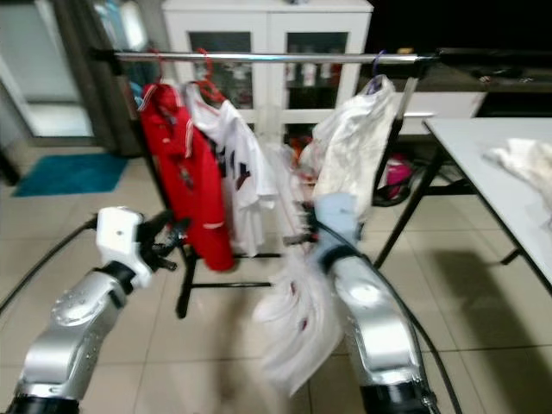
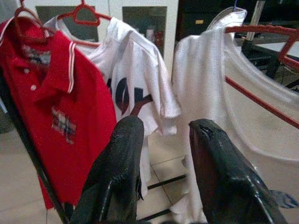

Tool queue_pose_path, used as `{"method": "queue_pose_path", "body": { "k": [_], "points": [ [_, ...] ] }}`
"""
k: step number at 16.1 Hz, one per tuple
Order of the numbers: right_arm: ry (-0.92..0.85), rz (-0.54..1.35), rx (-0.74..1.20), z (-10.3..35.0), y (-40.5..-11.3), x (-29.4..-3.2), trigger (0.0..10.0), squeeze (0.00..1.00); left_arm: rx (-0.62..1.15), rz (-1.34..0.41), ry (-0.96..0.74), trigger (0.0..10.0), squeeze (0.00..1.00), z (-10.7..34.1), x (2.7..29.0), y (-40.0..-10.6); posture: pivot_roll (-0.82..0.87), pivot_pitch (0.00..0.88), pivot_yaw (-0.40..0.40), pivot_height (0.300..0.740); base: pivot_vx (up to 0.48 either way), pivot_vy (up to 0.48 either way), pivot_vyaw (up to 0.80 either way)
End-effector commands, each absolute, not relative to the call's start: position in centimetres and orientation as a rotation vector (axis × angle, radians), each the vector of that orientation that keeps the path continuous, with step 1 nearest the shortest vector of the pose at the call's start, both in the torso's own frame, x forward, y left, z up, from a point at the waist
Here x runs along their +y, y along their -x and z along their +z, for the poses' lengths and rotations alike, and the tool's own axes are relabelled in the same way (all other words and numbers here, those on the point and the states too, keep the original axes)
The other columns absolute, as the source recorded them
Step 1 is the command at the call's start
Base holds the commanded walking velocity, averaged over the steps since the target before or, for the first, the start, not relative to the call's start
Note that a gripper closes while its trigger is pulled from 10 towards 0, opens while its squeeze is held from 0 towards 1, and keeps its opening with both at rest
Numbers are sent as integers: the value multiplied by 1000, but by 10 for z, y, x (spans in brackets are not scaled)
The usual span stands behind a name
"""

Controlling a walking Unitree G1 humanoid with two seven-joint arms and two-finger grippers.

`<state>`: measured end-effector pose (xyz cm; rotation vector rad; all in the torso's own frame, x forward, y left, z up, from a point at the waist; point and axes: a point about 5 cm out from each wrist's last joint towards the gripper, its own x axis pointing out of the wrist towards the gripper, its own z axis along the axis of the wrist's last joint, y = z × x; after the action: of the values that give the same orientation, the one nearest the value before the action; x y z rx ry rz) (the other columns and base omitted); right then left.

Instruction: Hang hanger

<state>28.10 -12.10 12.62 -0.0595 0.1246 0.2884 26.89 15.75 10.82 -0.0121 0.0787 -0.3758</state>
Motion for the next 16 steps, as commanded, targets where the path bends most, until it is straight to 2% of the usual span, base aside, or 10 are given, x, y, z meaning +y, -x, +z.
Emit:
{"method": "queue_pose_path", "body": {
  "k": [1,6,10,16],
  "points": [
    [78,250,118,128,-283,-132,10000,0,60,-404,4,10000,0,113,149,-269,-60,0,19,740,382,0,0],
    [73,196,150,124,-284,-134,10000,0,70,-429,-6,10000,0,113,149,-269,-62,0,45,740,402,0,0],
    [82,151,157,123,-285,-141,10000,0,71,-440,-14,10000,0,115,149,-272,-66,0,58,740,402,0,-800],
    [87,182,153,123,-285,-135,10000,0,70,-439,-22,10000,0,115,150,-271,-56,0,49,740,402,0,0]
  ]
}}
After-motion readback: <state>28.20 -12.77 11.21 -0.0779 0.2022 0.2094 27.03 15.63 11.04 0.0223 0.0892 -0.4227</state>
